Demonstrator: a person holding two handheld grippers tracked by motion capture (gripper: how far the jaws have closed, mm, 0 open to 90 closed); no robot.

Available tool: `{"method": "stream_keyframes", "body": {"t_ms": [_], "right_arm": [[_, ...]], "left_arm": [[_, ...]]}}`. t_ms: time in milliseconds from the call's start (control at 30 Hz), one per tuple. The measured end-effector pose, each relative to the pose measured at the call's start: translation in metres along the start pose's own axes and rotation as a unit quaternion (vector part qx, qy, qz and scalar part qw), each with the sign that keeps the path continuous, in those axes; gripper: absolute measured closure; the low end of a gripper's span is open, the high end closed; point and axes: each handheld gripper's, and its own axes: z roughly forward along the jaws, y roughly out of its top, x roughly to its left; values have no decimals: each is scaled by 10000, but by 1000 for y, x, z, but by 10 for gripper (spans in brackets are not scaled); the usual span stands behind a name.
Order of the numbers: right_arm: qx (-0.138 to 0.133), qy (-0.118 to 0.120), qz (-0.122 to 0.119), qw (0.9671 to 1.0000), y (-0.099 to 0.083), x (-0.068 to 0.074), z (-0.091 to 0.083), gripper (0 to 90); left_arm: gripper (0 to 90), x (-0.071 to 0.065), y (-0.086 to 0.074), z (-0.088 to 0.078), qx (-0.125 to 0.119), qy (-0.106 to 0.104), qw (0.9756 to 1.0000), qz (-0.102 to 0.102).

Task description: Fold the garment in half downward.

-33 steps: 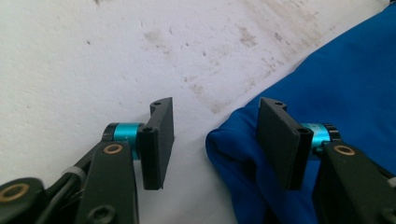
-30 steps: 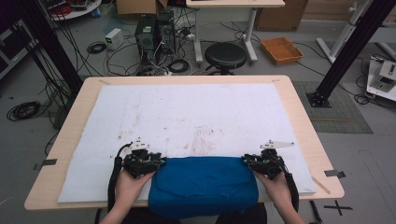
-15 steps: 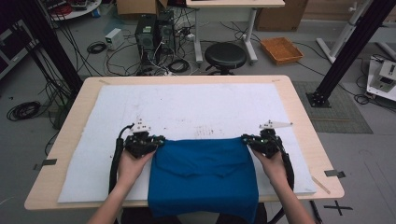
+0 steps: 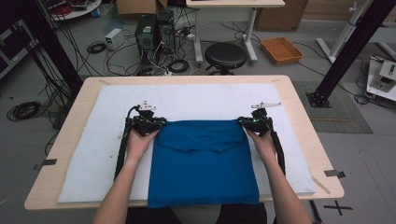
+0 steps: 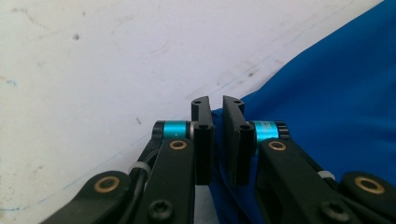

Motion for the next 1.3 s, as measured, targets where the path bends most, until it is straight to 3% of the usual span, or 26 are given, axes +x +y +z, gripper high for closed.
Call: {"method": "stream_keyframes", "body": {"t_ms": [133,200,300,433,600,667,867,1133,1300], "right_arm": [[-17,-62,-3,10000,0,1,2,808],[-49,-150,-31,9999,0,4,-2,745],[-148,-311,-78,9994,0,8,-16,663],[-313,-235,-44,9992,-9,16,-35,655],[-281,-68,-17,9996,-30,31,-51,658],[-265,54,60,9996,-37,34,-54,658],[-328,121,238,9991,-45,31,-57,658],[-258,128,273,9992,-48,28,-54,658],[-149,229,426,9987,-49,28,-48,656]], "left_arm": [[791,-1,1,1,33,97,9999,-59],[640,-5,3,-5,48,319,9994,-99],[593,-12,-1,-25,-191,216,9993,-229],[594,-23,-16,-45,-116,-65,9988,-466],[662,-32,-34,-53,104,-542,9946,-878],[679,-32,-33,-51,181,-542,9935,-981],[688,-26,-34,-46,376,-502,9877,-1431],[692,-26,-35,-42,534,-468,9857,-1529],[756,-29,-34,-40,553,-492,9873,-1405]]}}
